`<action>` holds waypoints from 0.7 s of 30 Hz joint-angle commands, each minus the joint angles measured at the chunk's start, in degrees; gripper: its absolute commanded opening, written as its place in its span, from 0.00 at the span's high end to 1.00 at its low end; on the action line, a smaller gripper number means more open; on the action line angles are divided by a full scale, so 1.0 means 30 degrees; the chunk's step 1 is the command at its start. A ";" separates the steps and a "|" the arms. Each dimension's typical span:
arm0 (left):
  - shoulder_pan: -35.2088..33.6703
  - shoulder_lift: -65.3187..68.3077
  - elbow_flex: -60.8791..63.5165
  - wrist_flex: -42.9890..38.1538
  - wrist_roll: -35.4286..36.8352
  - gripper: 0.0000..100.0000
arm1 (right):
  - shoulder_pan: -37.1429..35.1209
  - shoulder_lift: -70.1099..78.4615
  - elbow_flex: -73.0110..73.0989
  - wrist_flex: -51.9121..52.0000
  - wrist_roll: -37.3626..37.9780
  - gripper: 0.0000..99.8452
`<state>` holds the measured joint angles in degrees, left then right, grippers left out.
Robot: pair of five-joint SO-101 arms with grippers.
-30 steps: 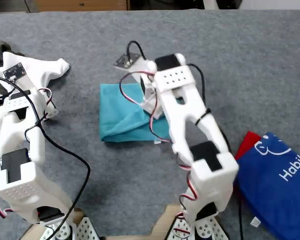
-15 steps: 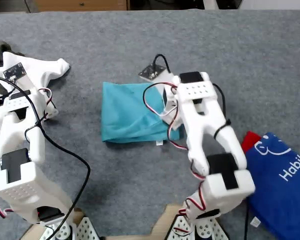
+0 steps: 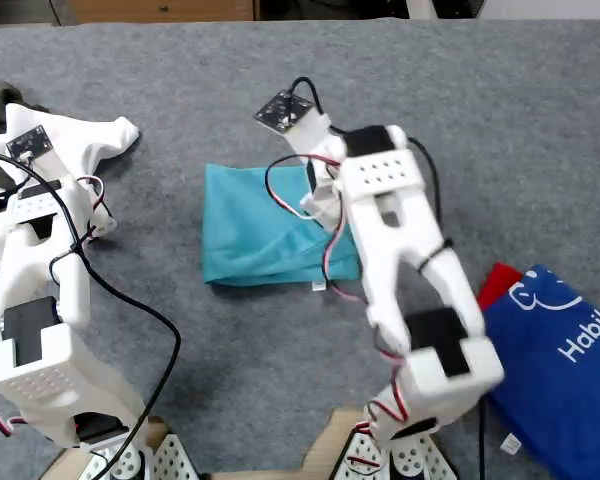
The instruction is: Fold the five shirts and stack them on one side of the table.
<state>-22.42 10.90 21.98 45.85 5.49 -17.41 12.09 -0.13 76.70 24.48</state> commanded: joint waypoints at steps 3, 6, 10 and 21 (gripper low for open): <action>-0.0059 -0.0103 -0.0908 -0.0264 0.0176 0.98 | -0.0278 0.3912 -0.3853 0.0440 -0.0527 0.98; -0.0059 -0.0103 -0.0908 -0.0264 0.0176 0.98 | -0.0220 0.4908 -0.5084 0.2227 -0.0527 0.98; -0.0059 -0.0103 -0.0908 -0.0264 0.0176 0.98 | -0.0161 0.4615 -0.5407 0.4337 -0.0527 0.98; -0.0059 -0.0103 -0.0908 -0.0264 0.0176 0.98 | 0.2212 0.3736 -0.2359 0.4864 0.0645 0.98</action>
<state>-22.42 10.90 21.98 45.85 5.49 -14.24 26.51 -9.98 92.70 25.63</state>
